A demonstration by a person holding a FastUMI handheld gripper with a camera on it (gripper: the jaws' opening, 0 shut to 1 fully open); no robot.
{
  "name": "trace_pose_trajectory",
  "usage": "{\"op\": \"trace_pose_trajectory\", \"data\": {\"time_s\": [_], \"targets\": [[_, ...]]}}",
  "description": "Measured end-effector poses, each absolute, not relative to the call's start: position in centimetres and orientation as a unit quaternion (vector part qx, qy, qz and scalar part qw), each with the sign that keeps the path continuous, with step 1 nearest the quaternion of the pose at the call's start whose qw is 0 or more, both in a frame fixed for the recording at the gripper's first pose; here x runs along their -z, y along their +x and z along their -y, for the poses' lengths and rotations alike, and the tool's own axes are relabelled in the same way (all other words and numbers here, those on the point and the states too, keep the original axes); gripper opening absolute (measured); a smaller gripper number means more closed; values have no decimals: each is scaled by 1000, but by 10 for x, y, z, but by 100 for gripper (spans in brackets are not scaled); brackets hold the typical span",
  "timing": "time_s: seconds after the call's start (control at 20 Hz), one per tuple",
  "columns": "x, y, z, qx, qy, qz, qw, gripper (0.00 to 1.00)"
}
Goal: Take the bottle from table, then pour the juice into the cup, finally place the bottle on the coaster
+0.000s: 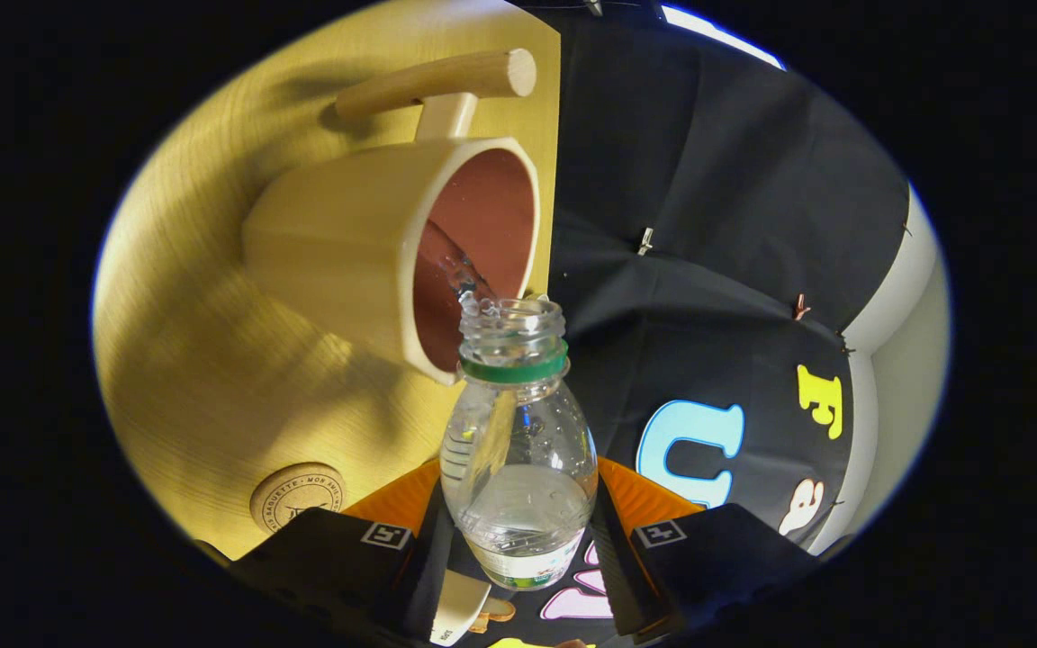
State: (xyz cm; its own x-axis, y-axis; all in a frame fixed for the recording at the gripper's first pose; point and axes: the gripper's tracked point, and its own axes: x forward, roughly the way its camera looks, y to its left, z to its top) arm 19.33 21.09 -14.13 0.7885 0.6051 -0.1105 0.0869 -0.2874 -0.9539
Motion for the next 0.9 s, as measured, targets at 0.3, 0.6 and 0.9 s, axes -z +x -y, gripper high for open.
{"op": "trace_pose_trajectory", "data": {"time_s": [0.3, 0.6, 0.9], "targets": [[137, 197, -211, -231, -775, 236, 538, 74], [135, 198, -213, -227, -777, 247, 532, 74], [132, 200, -215, -225, -780, 261, 522, 74]]}}
